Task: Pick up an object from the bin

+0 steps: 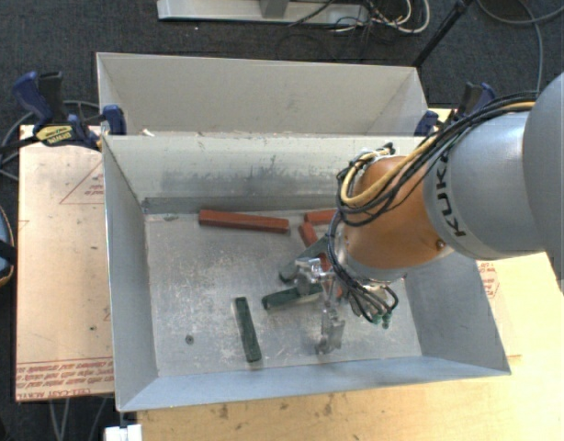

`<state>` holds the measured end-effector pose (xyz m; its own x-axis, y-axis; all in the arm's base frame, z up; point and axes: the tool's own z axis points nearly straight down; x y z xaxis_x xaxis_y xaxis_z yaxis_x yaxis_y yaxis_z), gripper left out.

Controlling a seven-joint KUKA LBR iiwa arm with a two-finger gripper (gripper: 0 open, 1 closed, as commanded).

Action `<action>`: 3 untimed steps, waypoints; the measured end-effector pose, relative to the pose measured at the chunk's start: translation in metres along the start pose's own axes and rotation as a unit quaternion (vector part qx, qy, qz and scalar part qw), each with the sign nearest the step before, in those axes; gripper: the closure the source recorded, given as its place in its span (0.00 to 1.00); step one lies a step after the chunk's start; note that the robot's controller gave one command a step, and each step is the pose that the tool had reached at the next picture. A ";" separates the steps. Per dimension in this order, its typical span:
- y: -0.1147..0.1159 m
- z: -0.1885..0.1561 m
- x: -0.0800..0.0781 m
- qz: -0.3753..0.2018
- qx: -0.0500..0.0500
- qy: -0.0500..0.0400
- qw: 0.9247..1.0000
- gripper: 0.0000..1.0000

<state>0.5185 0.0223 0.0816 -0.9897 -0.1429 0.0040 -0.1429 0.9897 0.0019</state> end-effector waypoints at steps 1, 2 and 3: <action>0.026 0.011 -0.032 -0.035 0.001 -0.004 0.999 0.00; 0.025 0.010 -0.032 -0.035 0.001 -0.003 0.999 1.00; 0.021 -0.164 -0.020 -0.066 0.002 -0.007 0.998 1.00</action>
Offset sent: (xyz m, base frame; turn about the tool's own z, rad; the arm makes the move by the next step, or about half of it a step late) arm 0.0268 0.0287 -0.0116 -0.0711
